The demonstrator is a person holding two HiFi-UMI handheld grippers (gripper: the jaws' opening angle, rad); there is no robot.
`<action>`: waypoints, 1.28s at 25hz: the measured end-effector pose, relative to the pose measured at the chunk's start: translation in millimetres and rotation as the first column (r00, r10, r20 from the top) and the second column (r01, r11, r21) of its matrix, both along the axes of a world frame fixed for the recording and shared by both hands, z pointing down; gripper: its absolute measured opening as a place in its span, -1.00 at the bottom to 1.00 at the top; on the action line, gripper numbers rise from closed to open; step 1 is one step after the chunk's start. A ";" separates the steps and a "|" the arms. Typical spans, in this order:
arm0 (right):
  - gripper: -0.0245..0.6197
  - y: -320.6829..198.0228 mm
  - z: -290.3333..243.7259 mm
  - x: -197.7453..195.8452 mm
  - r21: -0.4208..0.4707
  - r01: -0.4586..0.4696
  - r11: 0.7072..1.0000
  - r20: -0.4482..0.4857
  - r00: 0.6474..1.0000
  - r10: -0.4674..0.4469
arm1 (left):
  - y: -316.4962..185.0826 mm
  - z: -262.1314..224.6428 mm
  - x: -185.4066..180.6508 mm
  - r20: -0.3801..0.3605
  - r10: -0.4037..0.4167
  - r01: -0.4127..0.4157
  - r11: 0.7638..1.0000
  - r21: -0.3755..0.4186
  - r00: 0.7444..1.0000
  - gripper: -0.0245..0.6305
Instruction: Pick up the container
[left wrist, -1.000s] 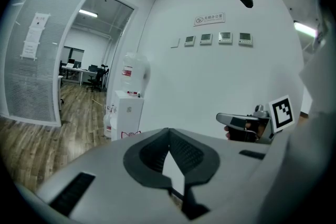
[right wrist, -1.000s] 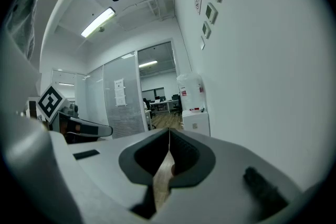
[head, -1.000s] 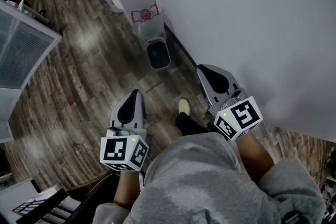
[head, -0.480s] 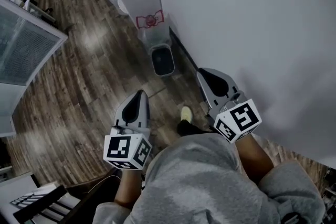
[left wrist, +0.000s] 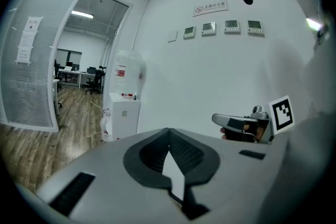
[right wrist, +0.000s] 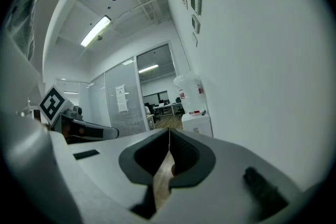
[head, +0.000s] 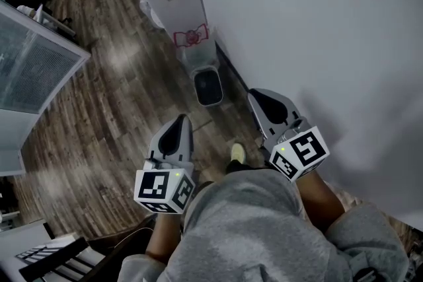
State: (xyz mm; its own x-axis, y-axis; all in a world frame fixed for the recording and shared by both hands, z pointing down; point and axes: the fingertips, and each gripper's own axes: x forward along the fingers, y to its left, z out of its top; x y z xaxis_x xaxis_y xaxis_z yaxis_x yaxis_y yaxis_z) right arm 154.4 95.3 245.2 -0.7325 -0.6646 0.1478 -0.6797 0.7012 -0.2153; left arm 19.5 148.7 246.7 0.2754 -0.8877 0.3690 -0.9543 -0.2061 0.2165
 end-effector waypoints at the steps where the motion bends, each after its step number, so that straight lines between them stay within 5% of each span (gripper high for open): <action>1: -0.85 -2.6 0.5 1.2 -0.002 -0.001 1.000 0.001 1.000 0.001 | -3.2 -0.9 2.0 0.001 0.003 -0.003 1.000 0.003 1.000 -0.88; 32: -0.85 -25.8 4.9 -27.0 0.003 0.057 0.998 -0.021 0.998 -0.057 | -29.4 -6.1 -19.5 -0.009 -0.025 0.026 0.999 0.033 1.000 -0.88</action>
State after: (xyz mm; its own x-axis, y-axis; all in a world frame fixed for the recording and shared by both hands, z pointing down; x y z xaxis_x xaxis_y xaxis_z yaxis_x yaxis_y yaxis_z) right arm 127.4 69.5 250.1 -0.7658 -0.6226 0.1612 -0.6431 0.7394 -0.1995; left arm 0.0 119.3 240.6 0.2557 -0.9060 0.3373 -0.9574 -0.1889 0.2184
